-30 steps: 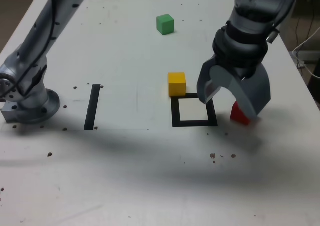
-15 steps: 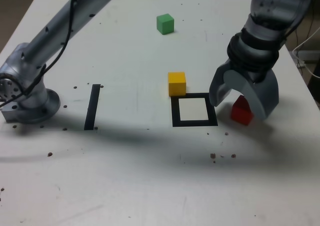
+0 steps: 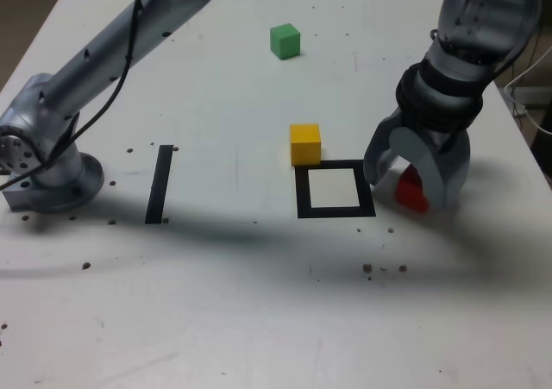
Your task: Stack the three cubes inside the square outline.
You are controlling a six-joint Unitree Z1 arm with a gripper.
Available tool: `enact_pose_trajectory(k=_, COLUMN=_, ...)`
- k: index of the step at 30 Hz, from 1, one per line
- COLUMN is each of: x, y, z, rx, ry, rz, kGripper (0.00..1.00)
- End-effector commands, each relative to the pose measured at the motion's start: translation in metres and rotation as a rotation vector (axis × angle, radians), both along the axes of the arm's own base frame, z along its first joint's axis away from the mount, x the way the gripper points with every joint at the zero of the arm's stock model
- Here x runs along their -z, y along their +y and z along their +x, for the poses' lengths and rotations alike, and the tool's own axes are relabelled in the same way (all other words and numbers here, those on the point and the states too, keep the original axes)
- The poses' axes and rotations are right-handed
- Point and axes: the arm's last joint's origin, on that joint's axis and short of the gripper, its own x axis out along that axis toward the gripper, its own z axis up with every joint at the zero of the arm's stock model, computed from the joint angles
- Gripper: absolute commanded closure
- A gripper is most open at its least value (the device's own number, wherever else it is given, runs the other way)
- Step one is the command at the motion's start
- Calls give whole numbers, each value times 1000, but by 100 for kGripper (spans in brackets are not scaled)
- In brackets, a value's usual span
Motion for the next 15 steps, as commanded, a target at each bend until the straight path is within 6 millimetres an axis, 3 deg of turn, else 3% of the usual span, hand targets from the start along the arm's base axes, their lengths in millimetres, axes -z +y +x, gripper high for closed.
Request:
enact_pose_trajectory(k=1, x=3, y=-2, z=0, rx=2, ry=9, rz=4, kGripper=70)
enact_pose_trajectory(k=15, x=8, y=-5, z=-1, rx=-1, ry=27, rz=3, kGripper=70)
